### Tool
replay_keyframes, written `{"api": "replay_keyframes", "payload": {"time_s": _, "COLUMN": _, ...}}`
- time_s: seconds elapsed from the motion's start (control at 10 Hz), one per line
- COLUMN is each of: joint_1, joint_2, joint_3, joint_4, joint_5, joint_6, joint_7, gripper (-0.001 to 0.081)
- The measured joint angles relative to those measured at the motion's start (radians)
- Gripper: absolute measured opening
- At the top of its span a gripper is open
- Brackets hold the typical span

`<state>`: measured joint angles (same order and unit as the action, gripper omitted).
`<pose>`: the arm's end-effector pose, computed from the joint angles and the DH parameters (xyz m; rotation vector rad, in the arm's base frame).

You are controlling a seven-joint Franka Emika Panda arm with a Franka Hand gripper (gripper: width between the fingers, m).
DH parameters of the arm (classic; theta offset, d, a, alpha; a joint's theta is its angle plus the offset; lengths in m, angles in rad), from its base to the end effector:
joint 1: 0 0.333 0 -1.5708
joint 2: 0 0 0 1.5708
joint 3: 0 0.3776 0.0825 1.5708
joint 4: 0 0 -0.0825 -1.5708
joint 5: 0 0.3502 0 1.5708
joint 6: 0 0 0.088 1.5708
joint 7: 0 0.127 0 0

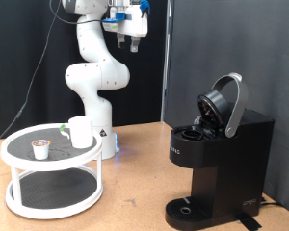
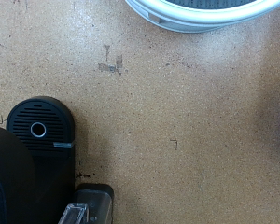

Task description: Make a cup of coffee with the keurig machine

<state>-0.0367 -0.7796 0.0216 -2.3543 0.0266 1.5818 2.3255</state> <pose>0.2328 0.0027 0.6142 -1.2113 2.8867 0.0119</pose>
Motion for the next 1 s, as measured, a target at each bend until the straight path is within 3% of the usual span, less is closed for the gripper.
{"api": "replay_keyframes", "payload": {"time_s": 0.3, "joint_1": -0.008, "joint_2": 0.000, "joint_3": -0.032, "joint_4": 0.000, "joint_5": 0.000, "joint_6": 0.000, "joint_7": -0.029, "gripper": 0.0734}}
{"api": "replay_keyframes", "payload": {"time_s": 0.8, "joint_1": -0.068, "joint_2": 0.006, "joint_3": -0.176, "joint_4": 0.011, "joint_5": -0.075, "joint_6": 0.001, "joint_7": -0.142, "gripper": 0.0734}}
{"api": "replay_keyframes", "payload": {"time_s": 1.0, "joint_1": -0.079, "joint_2": 0.012, "joint_3": -0.183, "joint_4": 0.013, "joint_5": -0.079, "joint_6": 0.001, "joint_7": -0.145, "gripper": 0.0734}}
